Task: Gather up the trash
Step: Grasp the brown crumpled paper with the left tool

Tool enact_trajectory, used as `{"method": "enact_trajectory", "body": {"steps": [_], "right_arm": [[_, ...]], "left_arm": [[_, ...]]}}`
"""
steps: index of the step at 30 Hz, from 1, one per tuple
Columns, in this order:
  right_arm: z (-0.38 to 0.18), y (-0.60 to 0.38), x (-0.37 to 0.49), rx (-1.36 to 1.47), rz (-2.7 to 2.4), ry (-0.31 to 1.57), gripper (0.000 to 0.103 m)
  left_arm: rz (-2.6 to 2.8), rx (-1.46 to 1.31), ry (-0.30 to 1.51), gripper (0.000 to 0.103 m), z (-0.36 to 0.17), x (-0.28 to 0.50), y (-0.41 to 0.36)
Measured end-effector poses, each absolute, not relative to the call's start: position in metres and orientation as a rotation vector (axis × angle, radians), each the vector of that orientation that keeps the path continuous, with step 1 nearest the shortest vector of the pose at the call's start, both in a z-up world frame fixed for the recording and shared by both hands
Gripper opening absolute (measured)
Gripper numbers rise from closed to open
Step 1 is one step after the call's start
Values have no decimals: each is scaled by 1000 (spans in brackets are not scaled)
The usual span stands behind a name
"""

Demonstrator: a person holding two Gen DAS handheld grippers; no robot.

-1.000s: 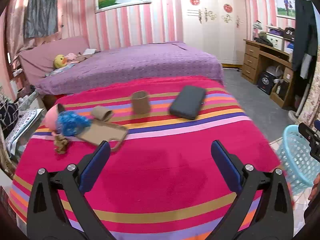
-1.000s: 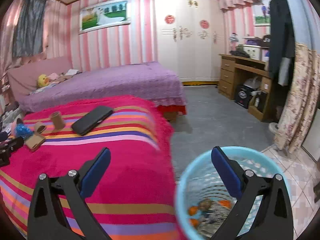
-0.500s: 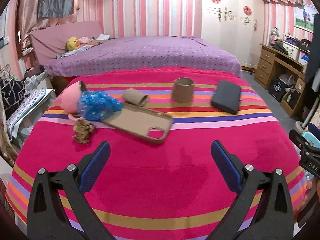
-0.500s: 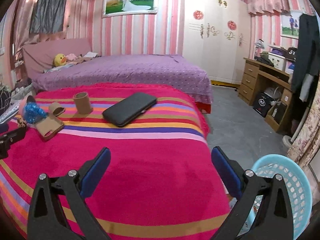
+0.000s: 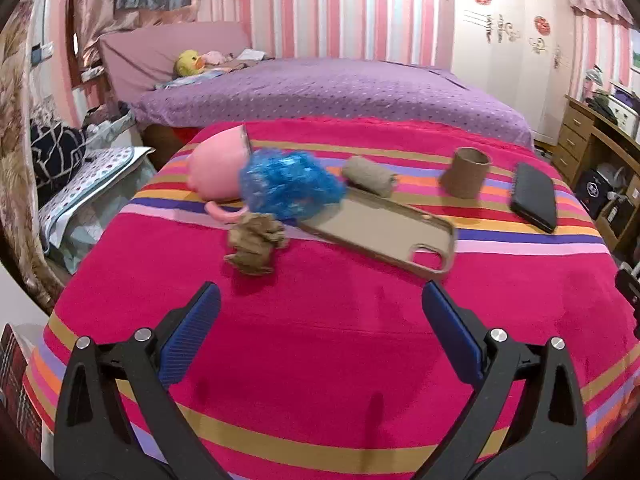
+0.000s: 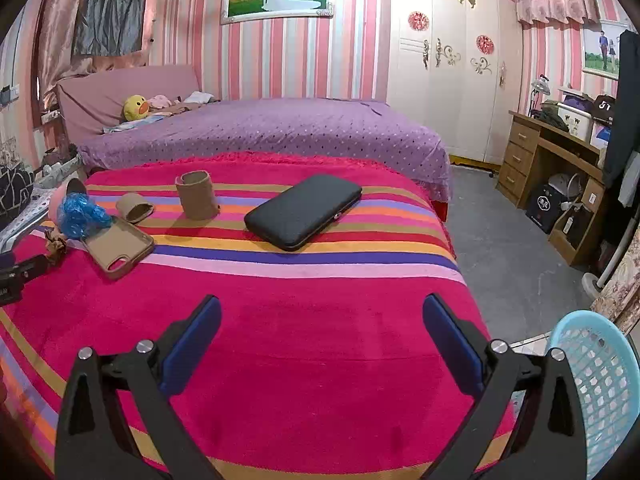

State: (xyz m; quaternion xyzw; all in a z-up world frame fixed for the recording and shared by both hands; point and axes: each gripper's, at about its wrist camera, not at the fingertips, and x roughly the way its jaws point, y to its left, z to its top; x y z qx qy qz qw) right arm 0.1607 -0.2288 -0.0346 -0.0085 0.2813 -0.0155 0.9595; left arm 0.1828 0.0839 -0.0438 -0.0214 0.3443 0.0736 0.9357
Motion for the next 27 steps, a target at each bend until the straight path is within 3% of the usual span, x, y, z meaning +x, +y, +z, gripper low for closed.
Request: {"method": "enact_trajectory", "body": {"steps": [17,20,25,27], "right_arm": [[-41,-220,178,-35,-40,614,98],[-43,-217,181,-40,-40,624,98],[-46,-209,184,-60,-40,636,98],[-46,-205,185,-59,-35,637,98]], "left_arm": [[215,-63,834,97,-76,231,144],[208,-66,827,88,-75,243,145],[178,-64,853,44,-80,253,141],[160,-66,841,36,-77,249,142]]}}
